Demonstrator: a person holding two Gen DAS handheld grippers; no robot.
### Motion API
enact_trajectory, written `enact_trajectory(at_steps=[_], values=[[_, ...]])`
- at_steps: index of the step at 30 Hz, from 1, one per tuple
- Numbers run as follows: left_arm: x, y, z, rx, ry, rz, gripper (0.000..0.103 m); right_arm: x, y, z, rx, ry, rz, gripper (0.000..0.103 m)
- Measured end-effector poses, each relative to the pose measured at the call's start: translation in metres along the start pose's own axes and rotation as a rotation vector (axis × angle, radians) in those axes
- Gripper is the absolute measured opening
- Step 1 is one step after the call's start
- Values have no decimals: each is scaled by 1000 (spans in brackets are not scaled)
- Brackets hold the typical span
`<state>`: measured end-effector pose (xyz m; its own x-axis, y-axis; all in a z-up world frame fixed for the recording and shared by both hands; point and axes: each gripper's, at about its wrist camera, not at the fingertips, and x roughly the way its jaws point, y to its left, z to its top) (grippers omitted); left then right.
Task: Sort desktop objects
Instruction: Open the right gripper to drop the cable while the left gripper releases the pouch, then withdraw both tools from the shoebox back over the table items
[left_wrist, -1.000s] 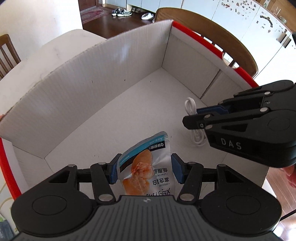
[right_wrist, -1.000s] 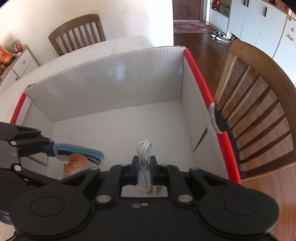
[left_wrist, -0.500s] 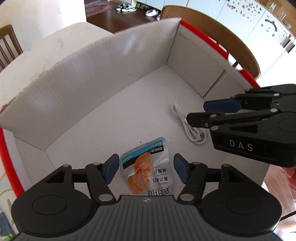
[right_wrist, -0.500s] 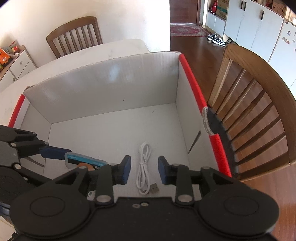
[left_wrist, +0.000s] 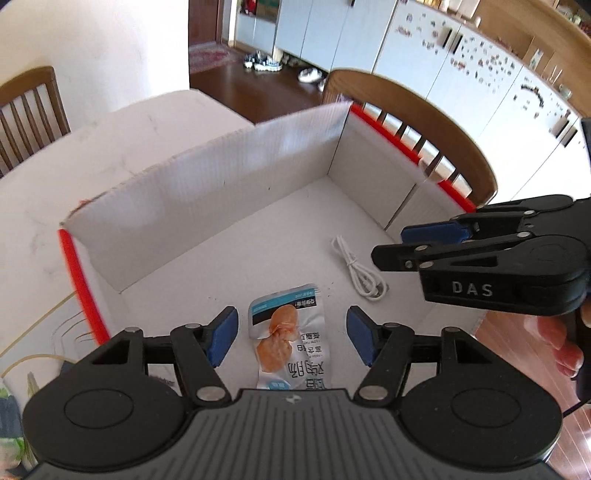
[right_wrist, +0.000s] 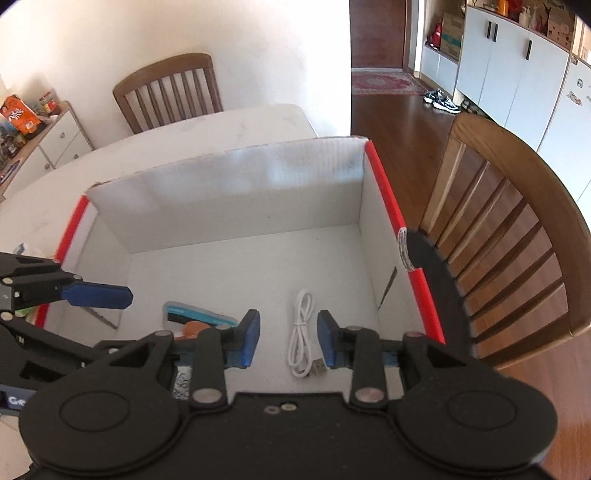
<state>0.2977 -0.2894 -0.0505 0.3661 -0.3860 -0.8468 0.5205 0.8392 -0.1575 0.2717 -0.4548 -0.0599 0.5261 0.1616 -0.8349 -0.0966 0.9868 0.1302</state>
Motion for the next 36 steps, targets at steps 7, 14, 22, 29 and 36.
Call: enact_trajectory(at_steps=[7, 14, 22, 29, 36], values=[[-15, -8, -13, -28, -88, -21, 64, -20, 15, -4, 2, -30, 35, 33], [-37, -8, -33, -18, -154, -25, 64, -38, 31, -9, -1, -58, 43, 33], [-66, 2, -56, -13, -212, -36, 64, -57, 50, -23, 12, -90, 52, 39], [-83, 10, -77, 14, -247, -35, 71, -69, 68, -37, 24, -129, 47, 49], [-95, 16, -98, 40, -262, -35, 85, -74, 85, -50, 44, -148, 33, 63]])
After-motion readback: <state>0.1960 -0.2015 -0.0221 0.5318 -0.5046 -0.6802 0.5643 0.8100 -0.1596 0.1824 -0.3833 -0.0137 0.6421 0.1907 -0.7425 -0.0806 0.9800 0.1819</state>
